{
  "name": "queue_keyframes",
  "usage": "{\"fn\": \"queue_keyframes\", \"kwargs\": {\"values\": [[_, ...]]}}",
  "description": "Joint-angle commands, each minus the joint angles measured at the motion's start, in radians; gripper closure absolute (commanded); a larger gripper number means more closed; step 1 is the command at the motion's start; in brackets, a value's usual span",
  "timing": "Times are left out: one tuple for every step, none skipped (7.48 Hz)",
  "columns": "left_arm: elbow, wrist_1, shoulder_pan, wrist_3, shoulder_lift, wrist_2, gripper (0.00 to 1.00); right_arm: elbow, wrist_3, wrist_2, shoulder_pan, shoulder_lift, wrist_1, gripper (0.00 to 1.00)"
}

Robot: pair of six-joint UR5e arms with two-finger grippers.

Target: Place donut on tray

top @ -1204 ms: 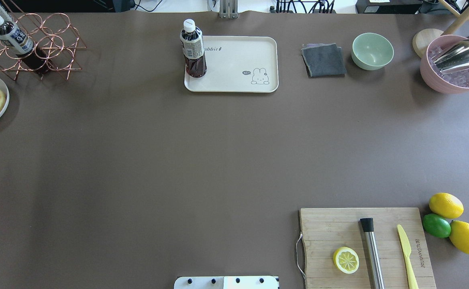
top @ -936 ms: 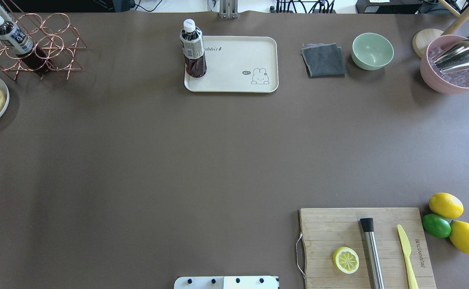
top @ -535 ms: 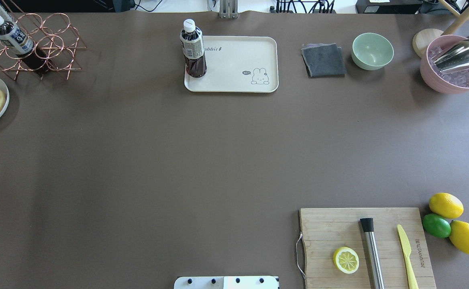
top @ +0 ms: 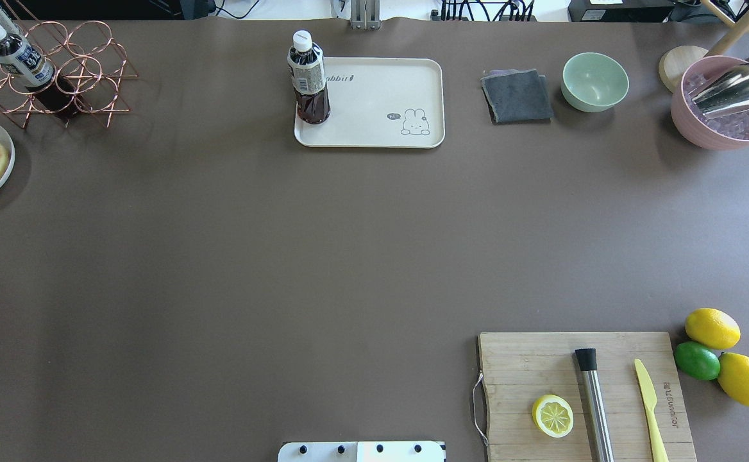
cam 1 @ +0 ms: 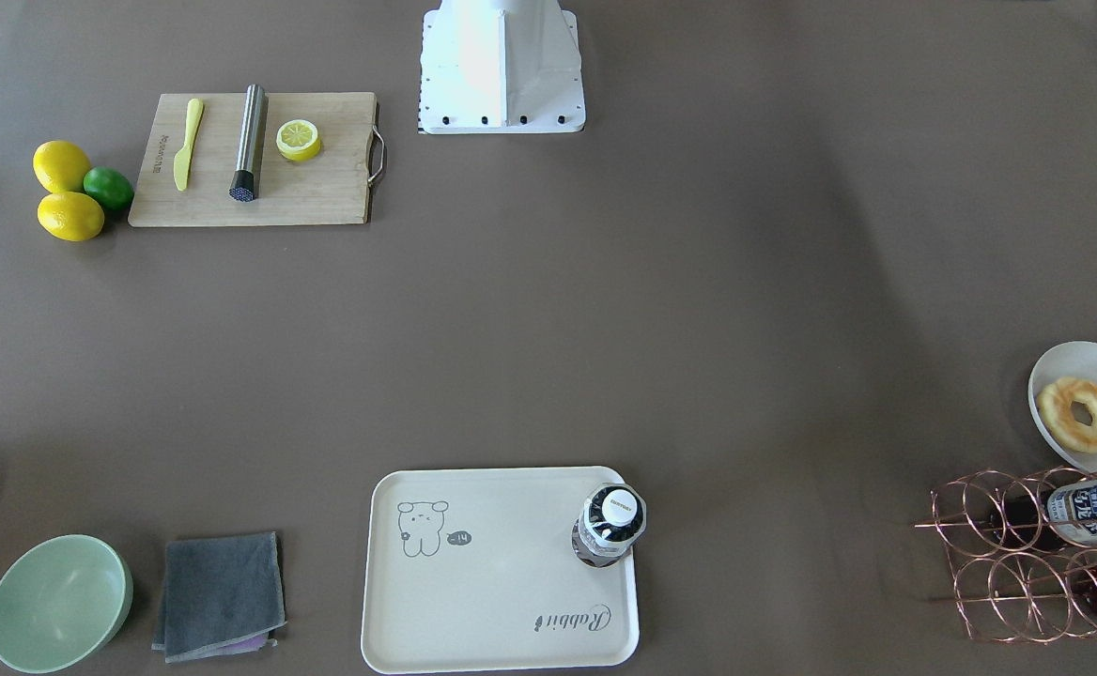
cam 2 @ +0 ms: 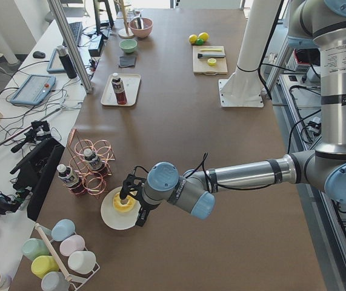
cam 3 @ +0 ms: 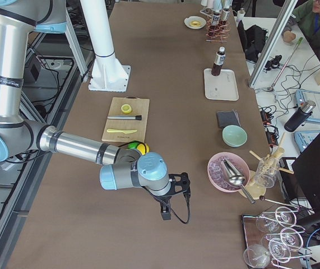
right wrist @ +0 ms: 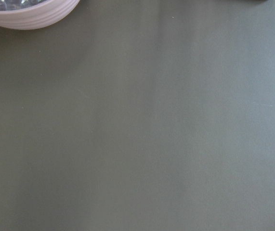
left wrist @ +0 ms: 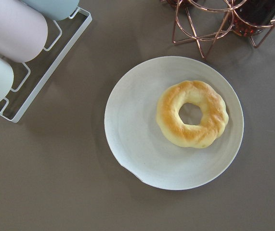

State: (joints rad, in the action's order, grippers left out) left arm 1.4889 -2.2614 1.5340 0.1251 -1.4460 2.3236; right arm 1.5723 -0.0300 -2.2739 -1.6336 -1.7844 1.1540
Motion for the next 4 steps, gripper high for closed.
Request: {"fn": "queue_keyframes", "kwargs": {"values": [[-0.002, -0.007, -0.003, 0.004, -0.005, -0.007, 0.01, -0.014, 0.007, -0.021, 0.001, 0.032, 0.006, 0.0], [-0.018, -0.01, -0.011, 0.002, -0.017, -0.001, 0.01, -0.017, 0.007, -0.041, 0.001, 0.025, 0.006, 0.0], [-0.044, -0.013, -0.011, -0.007, -0.014, -0.001, 0.01, -0.02, 0.004, -0.061, 0.001, -0.004, -0.002, 0.0], [-0.058, -0.012, -0.015, -0.007, -0.02, 0.0, 0.01, -0.02, 0.007, -0.122, 0.001, -0.009, 0.0, 0.0]]}}
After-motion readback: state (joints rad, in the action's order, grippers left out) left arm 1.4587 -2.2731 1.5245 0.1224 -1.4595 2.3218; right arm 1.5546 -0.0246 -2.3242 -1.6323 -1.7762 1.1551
